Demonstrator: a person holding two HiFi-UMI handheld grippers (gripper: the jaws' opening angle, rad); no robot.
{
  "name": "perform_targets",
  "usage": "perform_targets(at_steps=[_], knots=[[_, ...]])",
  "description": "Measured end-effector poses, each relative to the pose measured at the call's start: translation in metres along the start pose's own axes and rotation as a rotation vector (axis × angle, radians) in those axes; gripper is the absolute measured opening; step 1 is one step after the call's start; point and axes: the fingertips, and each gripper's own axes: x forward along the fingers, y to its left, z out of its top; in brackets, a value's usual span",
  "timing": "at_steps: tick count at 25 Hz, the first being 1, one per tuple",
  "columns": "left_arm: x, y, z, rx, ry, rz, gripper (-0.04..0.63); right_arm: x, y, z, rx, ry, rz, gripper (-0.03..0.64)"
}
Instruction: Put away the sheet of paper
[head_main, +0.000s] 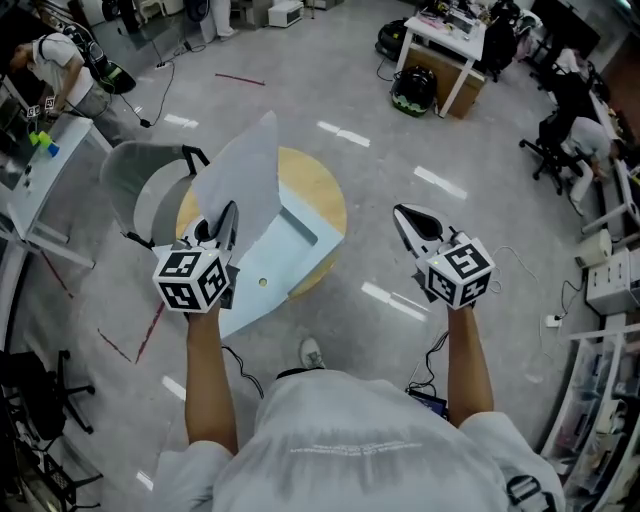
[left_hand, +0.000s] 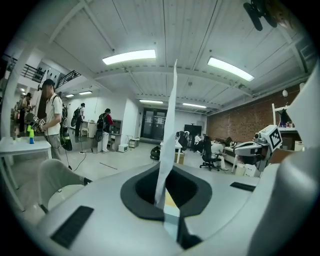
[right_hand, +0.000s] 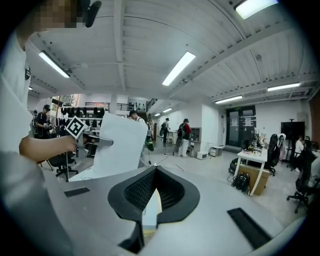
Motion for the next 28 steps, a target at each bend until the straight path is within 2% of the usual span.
perform_targets(at_steps=[7, 12, 21, 28], knots=[[0.012, 0.029, -0.012, -0.037, 0.003, 0.038, 0.017, 0.037, -0.011, -0.001, -0.014, 0.017, 0.003, 0.028], [0.010, 0.051, -0.022, -0.066, 0.023, 0.098, 0.017, 0.067, -0.015, 0.003, -0.017, 0.010, 0.034, 0.028], [0.008, 0.094, -0.047, -0.149, 0.057, 0.269, 0.017, 0.164, -0.021, -0.009, -0.005, 0.052, 0.228, 0.028], [0.004, 0.126, -0.064, -0.262, 0.092, 0.442, 0.017, 0.250, -0.022, -0.007, -0.082, 0.108, 0.409, 0.028]])
